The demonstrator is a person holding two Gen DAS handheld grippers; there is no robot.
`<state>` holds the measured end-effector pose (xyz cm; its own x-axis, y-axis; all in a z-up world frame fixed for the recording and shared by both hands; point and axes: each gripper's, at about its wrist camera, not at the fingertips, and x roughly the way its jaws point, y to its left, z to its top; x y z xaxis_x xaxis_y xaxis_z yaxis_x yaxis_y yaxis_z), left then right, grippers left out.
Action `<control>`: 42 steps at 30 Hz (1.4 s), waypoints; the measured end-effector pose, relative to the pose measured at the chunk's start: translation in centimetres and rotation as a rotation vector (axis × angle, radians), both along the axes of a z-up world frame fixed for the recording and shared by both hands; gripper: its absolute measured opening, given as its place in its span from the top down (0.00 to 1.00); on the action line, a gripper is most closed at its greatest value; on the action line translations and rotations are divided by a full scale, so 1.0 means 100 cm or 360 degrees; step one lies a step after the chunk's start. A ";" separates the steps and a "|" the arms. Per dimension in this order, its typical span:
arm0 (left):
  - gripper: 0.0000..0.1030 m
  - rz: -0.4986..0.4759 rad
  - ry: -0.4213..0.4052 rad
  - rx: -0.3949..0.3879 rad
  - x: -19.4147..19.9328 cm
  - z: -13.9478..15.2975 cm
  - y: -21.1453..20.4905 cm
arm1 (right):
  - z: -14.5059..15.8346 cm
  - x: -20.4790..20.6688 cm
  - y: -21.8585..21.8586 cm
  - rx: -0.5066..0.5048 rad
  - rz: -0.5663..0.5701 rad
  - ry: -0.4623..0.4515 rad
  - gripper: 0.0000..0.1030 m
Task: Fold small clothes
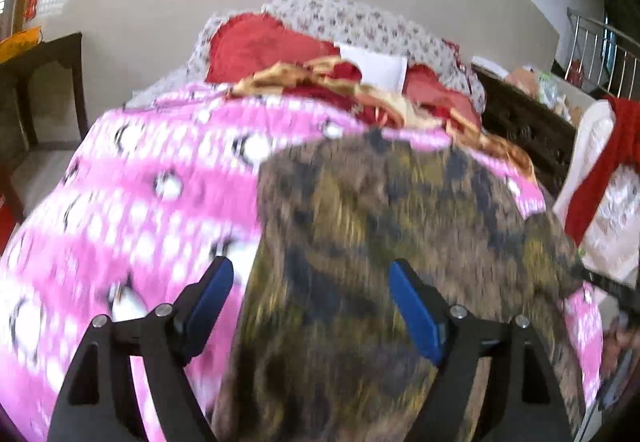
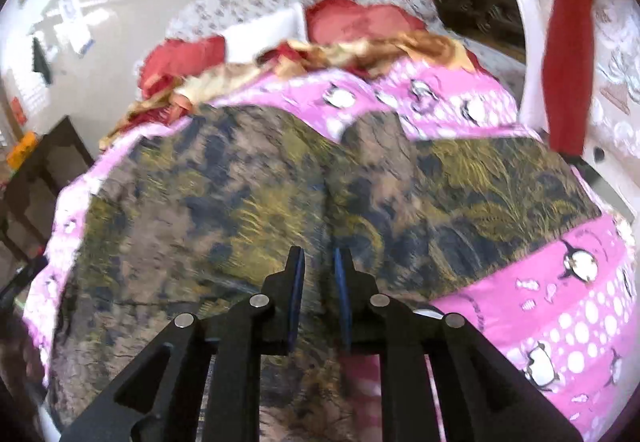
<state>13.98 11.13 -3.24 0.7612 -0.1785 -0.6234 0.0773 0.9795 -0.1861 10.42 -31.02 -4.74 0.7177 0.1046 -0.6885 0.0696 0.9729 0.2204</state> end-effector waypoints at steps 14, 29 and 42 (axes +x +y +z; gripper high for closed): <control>0.82 0.0090 0.0279 0.0170 0.091 -0.077 -0.040 | -0.052 0.083 0.039 -0.0173 -0.0056 0.0186 0.80; 0.47 -0.0141 0.0330 0.0224 0.026 -0.058 -0.064 | -0.030 0.043 0.094 -0.0282 0.0135 0.0241 0.76; 0.04 -0.0139 0.0192 0.0202 -0.019 -0.061 -0.050 | 0.020 -0.034 -0.075 -0.0133 -0.0342 -0.0032 0.40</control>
